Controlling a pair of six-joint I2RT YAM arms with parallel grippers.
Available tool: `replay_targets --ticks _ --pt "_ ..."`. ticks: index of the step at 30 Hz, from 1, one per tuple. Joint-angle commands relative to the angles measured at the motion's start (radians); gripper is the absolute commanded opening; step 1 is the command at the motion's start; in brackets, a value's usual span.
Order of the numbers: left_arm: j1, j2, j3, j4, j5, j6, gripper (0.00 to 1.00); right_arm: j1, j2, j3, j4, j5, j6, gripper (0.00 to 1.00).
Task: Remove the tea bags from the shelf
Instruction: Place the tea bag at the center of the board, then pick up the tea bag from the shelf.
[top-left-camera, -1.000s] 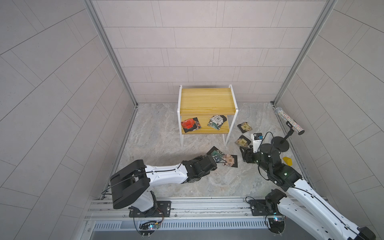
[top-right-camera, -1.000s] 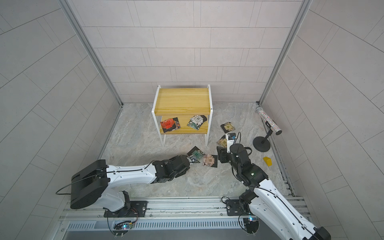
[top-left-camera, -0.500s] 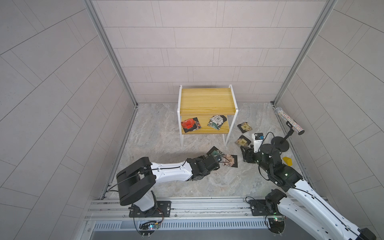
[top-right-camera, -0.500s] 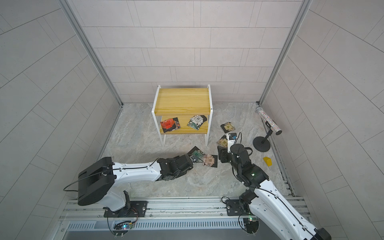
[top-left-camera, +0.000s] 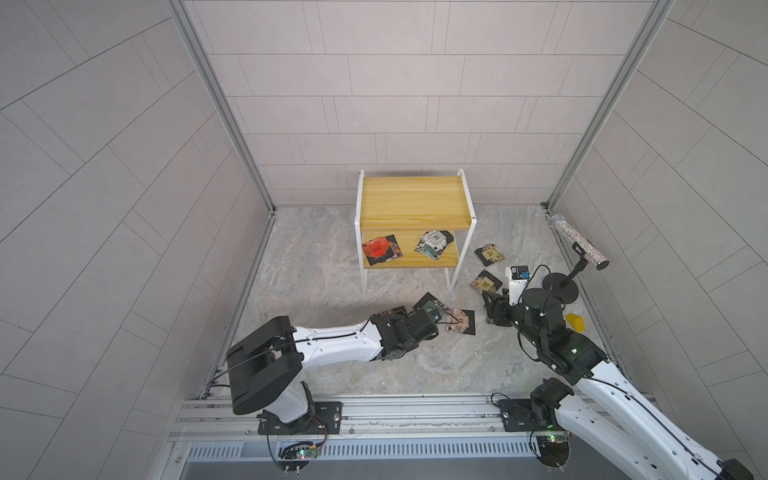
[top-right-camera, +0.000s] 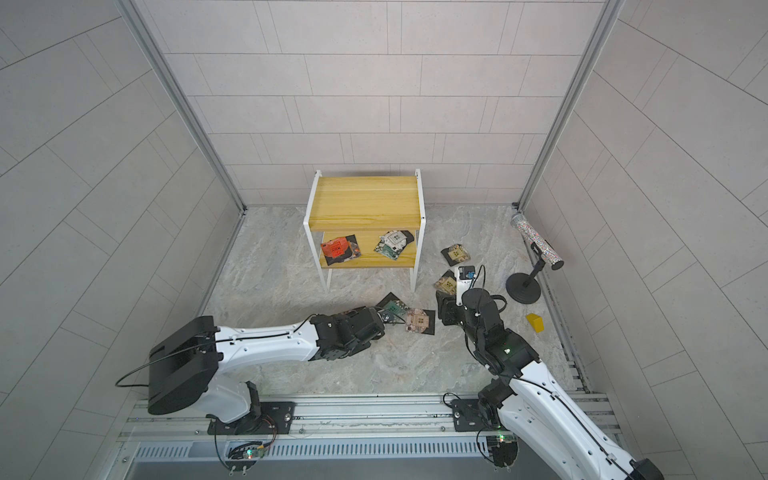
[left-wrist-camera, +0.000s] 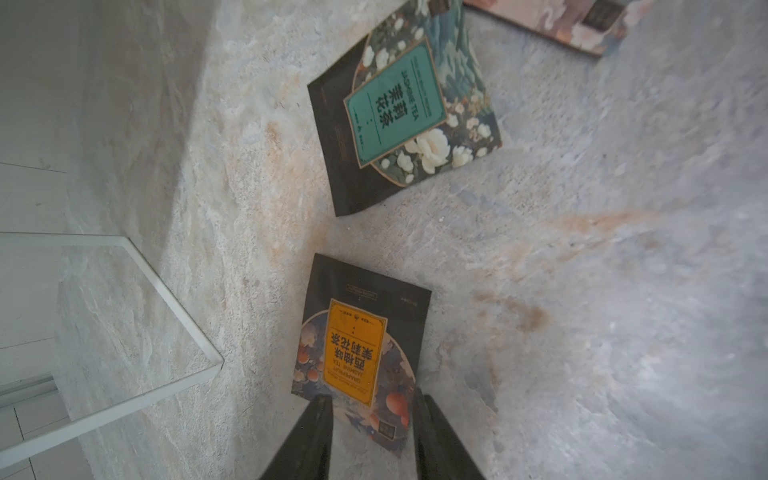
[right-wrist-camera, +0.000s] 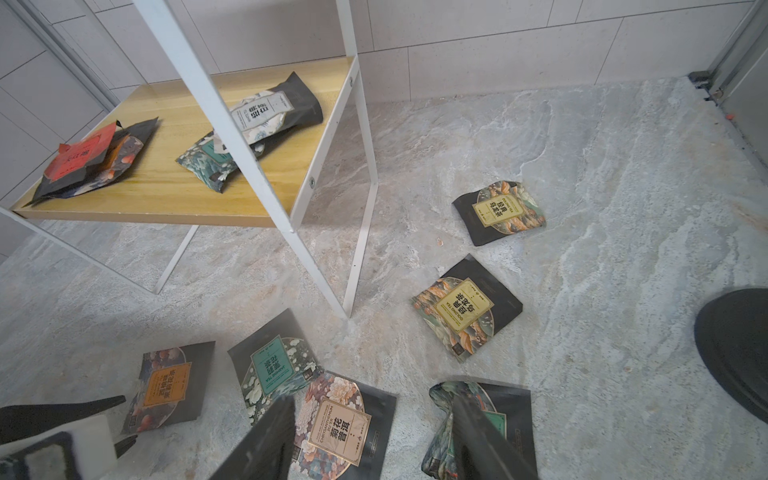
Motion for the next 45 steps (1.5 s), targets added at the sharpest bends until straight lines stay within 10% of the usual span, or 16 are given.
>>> replay_targets --ticks 1,27,45 --pt "0.003 -0.065 0.038 -0.037 0.0 -0.028 0.43 0.004 -0.006 -0.01 -0.004 0.002 0.004 0.64" --pt "0.077 -0.509 -0.057 0.044 0.081 -0.045 1.0 0.159 0.128 0.076 0.068 -0.161 -0.089 0.69" --pt "0.2 -0.571 -0.155 0.219 0.228 0.171 1.0 0.315 0.164 0.098 0.137 -0.151 -0.264 0.72"
